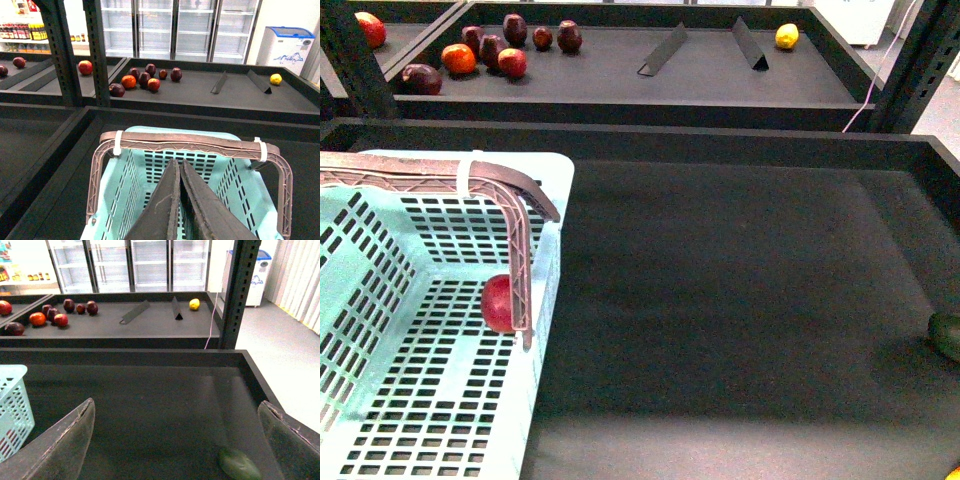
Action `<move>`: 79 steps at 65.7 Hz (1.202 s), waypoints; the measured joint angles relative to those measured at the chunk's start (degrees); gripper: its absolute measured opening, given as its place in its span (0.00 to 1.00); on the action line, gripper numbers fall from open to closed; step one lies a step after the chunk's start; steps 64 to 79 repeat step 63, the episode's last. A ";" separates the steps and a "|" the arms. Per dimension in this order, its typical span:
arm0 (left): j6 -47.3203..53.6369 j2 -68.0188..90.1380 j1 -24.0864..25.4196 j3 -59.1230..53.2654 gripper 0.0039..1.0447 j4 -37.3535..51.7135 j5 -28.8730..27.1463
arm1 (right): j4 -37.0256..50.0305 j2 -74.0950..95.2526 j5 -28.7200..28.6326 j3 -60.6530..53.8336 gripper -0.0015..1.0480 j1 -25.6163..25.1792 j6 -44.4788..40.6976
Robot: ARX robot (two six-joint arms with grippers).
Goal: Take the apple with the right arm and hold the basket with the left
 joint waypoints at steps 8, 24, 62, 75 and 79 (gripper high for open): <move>0.00 -0.04 0.00 0.00 0.03 -0.07 0.00 | 0.00 0.00 0.00 0.00 0.92 0.00 0.00; 0.00 -0.04 0.00 0.00 0.03 -0.07 0.00 | 0.00 0.00 0.00 0.00 0.92 0.00 0.00; 0.13 -0.04 0.00 0.00 0.95 -0.07 0.00 | 0.00 0.00 0.00 0.00 0.92 0.00 0.00; 0.11 -0.04 0.00 0.00 0.94 -0.07 0.00 | 0.00 0.00 0.00 0.00 0.92 0.00 0.00; 0.11 -0.04 0.00 0.00 0.94 -0.07 0.00 | 0.00 0.00 0.00 0.00 0.92 0.00 0.00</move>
